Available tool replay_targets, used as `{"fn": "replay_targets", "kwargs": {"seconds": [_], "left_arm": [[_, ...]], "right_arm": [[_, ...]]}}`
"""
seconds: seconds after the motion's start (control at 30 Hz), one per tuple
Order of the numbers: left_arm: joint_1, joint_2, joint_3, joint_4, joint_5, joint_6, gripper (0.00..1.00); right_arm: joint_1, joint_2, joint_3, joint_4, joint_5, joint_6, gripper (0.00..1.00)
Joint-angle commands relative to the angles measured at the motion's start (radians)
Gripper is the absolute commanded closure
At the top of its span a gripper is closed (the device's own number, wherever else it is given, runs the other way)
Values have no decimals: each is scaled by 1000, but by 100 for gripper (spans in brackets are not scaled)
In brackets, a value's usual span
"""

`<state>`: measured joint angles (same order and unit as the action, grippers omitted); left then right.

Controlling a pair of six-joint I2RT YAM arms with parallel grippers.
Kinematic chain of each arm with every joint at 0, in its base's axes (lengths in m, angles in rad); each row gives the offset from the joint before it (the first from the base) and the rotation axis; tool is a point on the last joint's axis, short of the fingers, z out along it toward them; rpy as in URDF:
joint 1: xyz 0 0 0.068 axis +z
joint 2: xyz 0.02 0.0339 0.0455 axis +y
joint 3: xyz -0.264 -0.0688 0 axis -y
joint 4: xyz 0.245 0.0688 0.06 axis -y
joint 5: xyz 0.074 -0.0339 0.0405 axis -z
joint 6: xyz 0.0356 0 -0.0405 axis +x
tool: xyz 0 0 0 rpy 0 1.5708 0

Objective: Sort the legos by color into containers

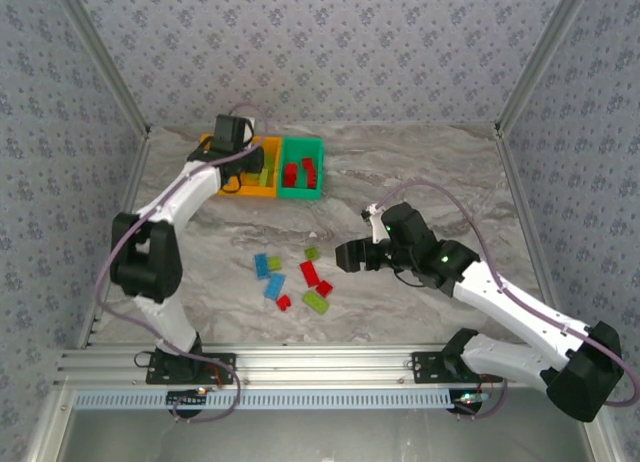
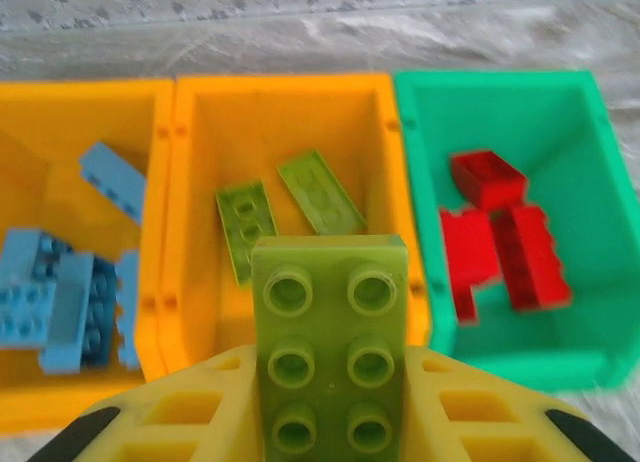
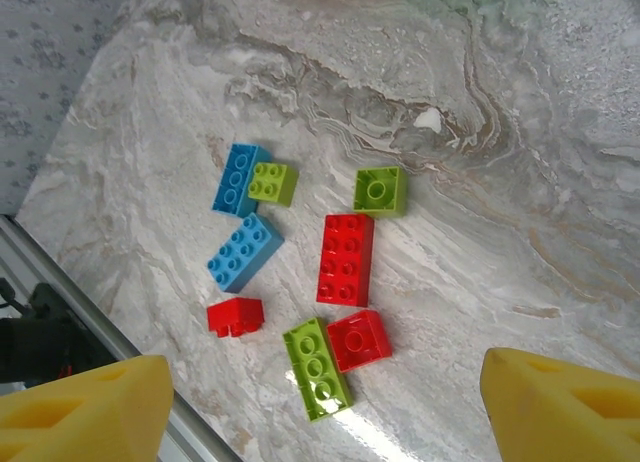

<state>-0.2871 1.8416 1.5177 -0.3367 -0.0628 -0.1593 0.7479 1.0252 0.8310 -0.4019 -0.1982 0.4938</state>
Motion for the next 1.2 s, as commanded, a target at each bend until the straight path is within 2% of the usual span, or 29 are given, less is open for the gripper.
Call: {"fn": "replay_targets", "kwargs": {"seconds": [0.0, 0.1, 0.2, 0.27, 0.37, 0.47, 0.57, 0.67, 0.73, 0.9, 1.07, 1.17], "left_arm": [[20, 140, 152, -39, 28, -5, 68], [26, 248, 290, -96, 59, -6, 66], [26, 306, 374, -137, 55, -6, 59], [26, 311, 389, -153, 52, -6, 55], [25, 251, 326, -113, 69, -8, 50], [19, 131, 203, -57, 80, -21, 49], [3, -64, 11, 15, 114, -63, 49], [-52, -305, -200, 85, 128, -77, 49], [-116, -456, -295, 73, 111, -51, 49], [-312, -732, -370, -153, 13, 84, 49], [-469, -933, -396, -399, 1, 177, 48], [-547, -1029, -429, -485, 48, 233, 45]], "right_arm": [[-3, -40, -10, 0, 15, 41, 17], [-3, -65, -20, -21, 26, 55, 17], [-3, -89, -32, -32, 41, 65, 17], [-3, -99, -37, -34, 46, 69, 16], [-3, -104, -44, -30, 58, 69, 16], [-3, -90, -46, -18, 78, 69, 16], [1, -51, -36, -14, 111, 76, 16], [22, 32, -7, -9, 151, 83, 17], [47, 112, 31, -15, 178, 77, 18], [95, 329, 135, -12, 205, 65, 18], [117, 536, 233, 5, 196, 58, 18], [118, 649, 296, 12, 171, 50, 20]]}}
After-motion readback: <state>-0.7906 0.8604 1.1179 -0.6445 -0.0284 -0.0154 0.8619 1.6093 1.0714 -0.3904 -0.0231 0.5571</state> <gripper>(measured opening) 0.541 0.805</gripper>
